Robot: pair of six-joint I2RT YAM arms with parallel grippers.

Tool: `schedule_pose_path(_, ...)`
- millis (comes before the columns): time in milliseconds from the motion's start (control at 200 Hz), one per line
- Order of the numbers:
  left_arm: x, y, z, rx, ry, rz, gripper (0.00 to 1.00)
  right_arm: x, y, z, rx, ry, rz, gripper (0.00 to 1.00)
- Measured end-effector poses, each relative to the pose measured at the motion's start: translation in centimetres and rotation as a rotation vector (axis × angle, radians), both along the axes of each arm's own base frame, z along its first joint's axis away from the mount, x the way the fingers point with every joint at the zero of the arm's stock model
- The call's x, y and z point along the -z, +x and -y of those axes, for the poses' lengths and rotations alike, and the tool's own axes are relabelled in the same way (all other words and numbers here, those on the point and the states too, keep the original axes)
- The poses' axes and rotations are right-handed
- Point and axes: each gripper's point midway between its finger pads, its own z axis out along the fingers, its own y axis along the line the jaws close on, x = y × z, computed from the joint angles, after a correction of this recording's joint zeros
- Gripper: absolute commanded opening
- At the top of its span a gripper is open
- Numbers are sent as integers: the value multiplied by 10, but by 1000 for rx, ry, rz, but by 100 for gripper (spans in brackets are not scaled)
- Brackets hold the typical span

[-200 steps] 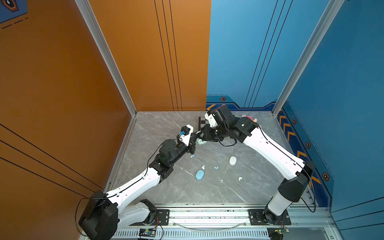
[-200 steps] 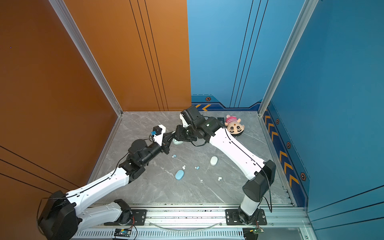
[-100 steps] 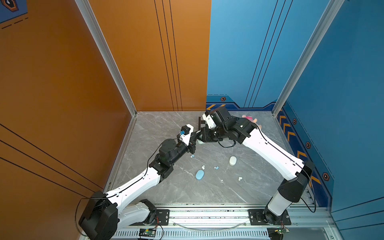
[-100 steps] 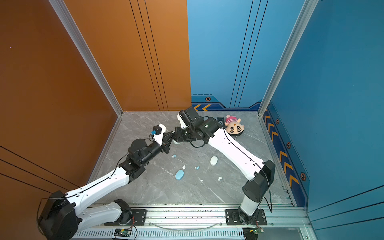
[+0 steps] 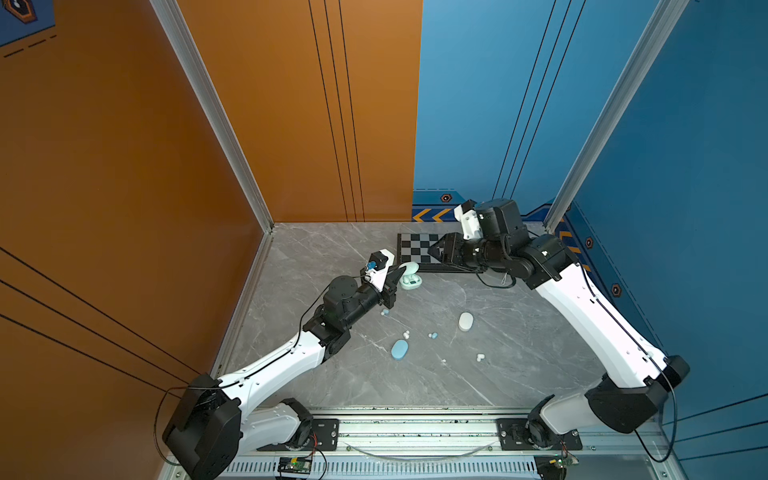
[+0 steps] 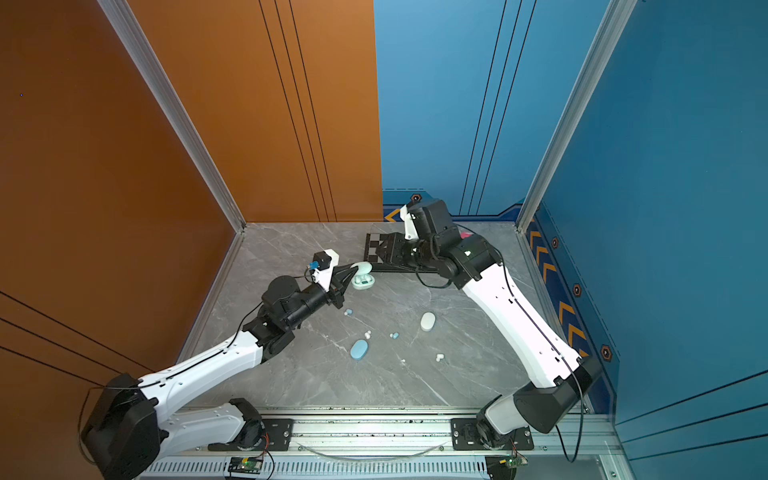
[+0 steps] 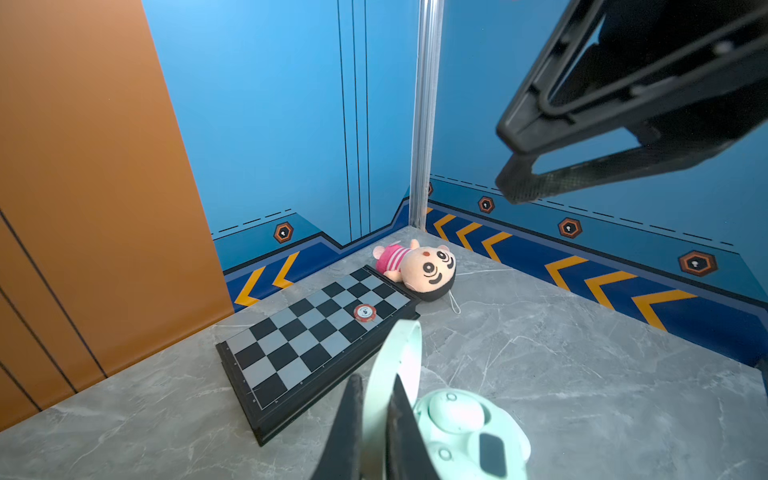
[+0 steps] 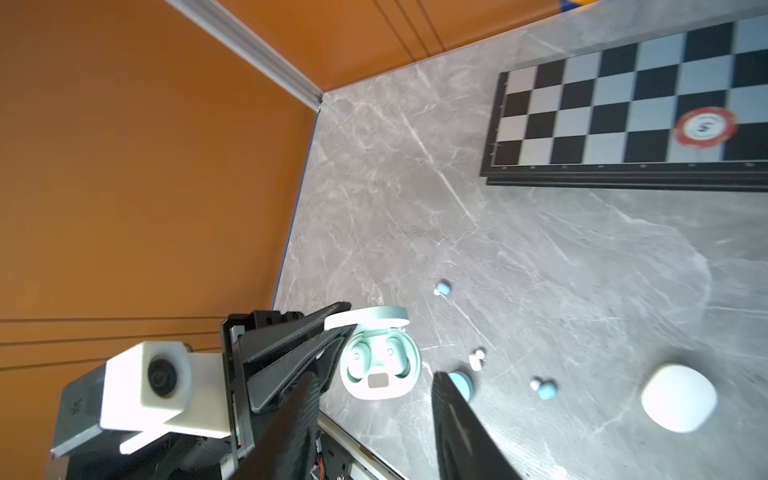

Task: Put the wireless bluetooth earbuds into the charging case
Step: 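Open the right gripper and withdraw it from the case, then lower the pale green case onto the table and open the left gripper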

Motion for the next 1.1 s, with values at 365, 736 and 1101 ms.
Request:
schedule_pose_path(365, 81, 11, 57, 77, 116, -62, 0, 128, 13, 94, 413, -110, -319, 49)
schedule_pose_path(736, 171, 44, 74, -119, 68, -106, 0, 187, 40, 98, 507, -178, -429, 49)
schedule_pose_path(1101, 199, 52, 64, -284, 0, -115, 0, 211, 61, 86, 494, -189, -468, 50)
